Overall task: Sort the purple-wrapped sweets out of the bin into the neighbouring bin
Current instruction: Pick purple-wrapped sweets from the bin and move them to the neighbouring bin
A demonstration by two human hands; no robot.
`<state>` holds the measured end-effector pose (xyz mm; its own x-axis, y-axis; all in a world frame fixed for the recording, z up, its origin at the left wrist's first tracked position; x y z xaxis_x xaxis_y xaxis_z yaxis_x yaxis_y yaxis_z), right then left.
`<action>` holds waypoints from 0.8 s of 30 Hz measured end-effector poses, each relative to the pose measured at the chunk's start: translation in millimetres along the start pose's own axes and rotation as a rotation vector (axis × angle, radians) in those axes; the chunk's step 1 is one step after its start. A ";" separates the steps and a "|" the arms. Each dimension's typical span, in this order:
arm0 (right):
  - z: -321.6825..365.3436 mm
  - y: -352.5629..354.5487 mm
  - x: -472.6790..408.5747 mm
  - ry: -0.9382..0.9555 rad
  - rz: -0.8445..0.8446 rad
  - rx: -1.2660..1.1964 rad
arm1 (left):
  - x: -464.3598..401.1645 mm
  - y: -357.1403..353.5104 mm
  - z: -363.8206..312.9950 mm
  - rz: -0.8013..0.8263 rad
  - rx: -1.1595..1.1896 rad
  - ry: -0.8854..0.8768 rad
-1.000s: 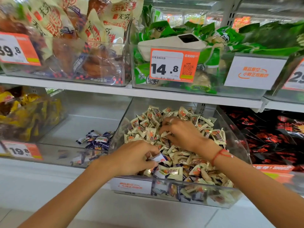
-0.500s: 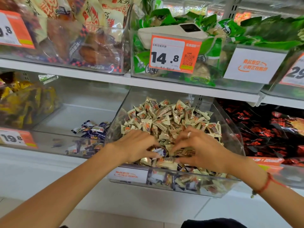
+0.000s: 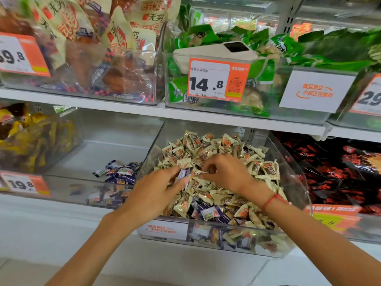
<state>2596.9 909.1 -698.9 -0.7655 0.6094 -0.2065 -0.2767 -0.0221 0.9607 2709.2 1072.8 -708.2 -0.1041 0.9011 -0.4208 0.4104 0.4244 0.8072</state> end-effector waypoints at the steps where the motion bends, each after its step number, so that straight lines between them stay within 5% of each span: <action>1: 1.5 2.0 -0.9 -0.014 -0.023 -0.018 | 2.6 -0.8 -0.9 -0.003 0.013 0.007; 4: 8.9 7.8 10.3 0.065 0.028 -0.116 | 12.6 -0.4 -5.7 -0.059 0.054 0.025; 9: 10.4 3.1 43.6 0.247 0.516 0.079 | 18.5 1.5 -5.1 -0.077 0.100 0.061; 16: 19.3 -13.5 39.1 0.459 0.381 0.445 | 15.2 8.1 -10.1 -0.108 -0.008 0.065; 24: 25.3 -7.6 27.6 0.431 0.345 0.313 | 30.6 32.3 -8.5 -0.300 -0.038 0.099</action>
<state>2592.6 946.2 -707.2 -0.9635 0.2332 0.1317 0.1613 0.1124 0.9805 2711.5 1114.8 -691.4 -0.3040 0.7388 -0.6015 0.3141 0.6738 0.6688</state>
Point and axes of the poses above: each hand's wrist, its own x-axis away from the middle knuckle, its own y-axis out of the back of the hand, z = x × y, the point moved 2 cm from there along -x, towards the middle knuckle, and after that the axes turned 12 degrees about -y, right-handed, at the moved point
